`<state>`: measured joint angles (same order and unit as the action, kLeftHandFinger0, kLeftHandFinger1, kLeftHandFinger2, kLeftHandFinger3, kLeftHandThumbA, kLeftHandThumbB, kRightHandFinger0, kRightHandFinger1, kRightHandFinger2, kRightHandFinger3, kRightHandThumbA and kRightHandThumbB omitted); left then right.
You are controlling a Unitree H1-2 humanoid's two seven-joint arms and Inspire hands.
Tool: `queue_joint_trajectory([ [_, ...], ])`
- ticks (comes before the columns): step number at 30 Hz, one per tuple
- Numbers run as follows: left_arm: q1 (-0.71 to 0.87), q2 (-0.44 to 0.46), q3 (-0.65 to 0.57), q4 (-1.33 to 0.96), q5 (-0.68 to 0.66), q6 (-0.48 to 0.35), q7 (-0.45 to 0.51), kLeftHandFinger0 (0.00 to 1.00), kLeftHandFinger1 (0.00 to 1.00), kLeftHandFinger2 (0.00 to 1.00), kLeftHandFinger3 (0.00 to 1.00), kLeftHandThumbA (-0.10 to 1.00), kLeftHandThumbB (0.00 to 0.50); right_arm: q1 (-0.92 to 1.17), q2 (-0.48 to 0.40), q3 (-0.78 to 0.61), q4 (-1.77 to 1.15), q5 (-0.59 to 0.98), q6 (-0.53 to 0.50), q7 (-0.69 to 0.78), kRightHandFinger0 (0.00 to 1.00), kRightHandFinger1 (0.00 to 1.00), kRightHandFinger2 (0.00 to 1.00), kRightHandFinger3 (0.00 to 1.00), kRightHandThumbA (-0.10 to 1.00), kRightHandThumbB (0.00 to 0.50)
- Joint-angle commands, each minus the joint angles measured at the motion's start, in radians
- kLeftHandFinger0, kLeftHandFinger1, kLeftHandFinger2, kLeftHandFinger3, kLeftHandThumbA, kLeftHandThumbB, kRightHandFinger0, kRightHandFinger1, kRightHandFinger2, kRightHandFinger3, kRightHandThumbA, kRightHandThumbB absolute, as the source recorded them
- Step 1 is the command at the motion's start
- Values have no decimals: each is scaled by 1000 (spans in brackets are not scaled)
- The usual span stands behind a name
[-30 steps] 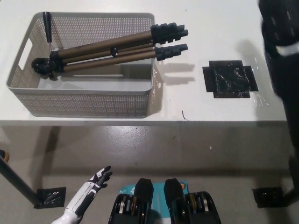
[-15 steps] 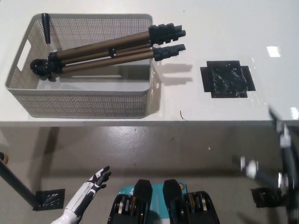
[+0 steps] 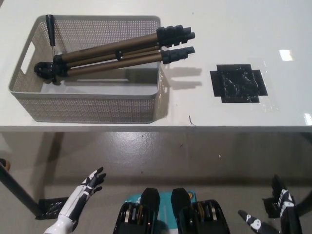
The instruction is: The robot uses its right hand to pick the tripod on the desk and places it into a rectangular container on the left.
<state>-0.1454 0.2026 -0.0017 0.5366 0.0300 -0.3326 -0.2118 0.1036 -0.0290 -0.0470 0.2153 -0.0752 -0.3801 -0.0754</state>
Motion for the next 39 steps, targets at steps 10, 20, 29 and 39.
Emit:
queue_joint_trajectory([
  [10,-10,5,35,-17,-36,-20,22,1000,1000,1000,1000,1000,500,-33,5,2,41,88,-90,46,1000,1000,1000,1000,1000,405],
  [20,-58,5,49,9,-55,-16,20,1000,1000,1000,1000,1000,500,-40,-15,1,39,89,-90,60,1000,1000,1000,1000,1000,405],
  [29,-52,10,74,48,-68,-51,5,1000,1000,1000,1000,1000,500,-30,-5,2,46,83,-90,57,1000,1000,1000,1000,1000,422],
  [39,20,1,62,9,-57,-51,11,1000,1000,1000,1000,1000,500,41,-10,17,28,58,-90,52,1000,1000,1000,1000,1000,396],
])
